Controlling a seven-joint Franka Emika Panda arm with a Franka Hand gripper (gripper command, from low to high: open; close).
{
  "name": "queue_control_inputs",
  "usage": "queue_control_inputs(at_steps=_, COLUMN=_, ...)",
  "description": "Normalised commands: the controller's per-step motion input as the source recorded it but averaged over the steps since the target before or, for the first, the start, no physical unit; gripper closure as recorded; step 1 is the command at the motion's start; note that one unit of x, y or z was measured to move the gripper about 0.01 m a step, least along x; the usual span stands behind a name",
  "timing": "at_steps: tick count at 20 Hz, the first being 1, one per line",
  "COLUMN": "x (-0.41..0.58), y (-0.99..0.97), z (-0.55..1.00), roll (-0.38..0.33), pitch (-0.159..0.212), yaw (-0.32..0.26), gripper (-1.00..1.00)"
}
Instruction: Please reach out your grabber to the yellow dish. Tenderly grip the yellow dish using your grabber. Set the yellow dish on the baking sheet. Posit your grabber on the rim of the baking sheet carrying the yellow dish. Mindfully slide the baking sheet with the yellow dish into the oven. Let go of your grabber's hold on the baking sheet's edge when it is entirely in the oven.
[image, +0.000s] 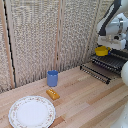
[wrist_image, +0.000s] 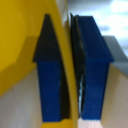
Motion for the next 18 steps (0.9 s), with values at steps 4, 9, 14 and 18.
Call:
queue_control_inputs(at_steps=4, x=0.000, y=-0.24, z=0.00, roll=0.002, pitch=0.000, yaw=-0.013, gripper=-1.00)
queue_control_inputs(at_steps=9, x=-0.053, y=0.00, z=0.00, roll=0.000, pitch=0.000, yaw=-0.006, gripper=-1.00)
queue_control_inputs(at_steps=14, x=-0.086, y=0.19, z=0.33, roll=-0.010, pitch=-0.047, yaw=-0.038, gripper=-1.00)
queue_control_inputs(at_steps=18, x=-0.221, y=0.15, z=0.99, roll=-0.013, pitch=-0.061, yaw=-0.067, gripper=-1.00)
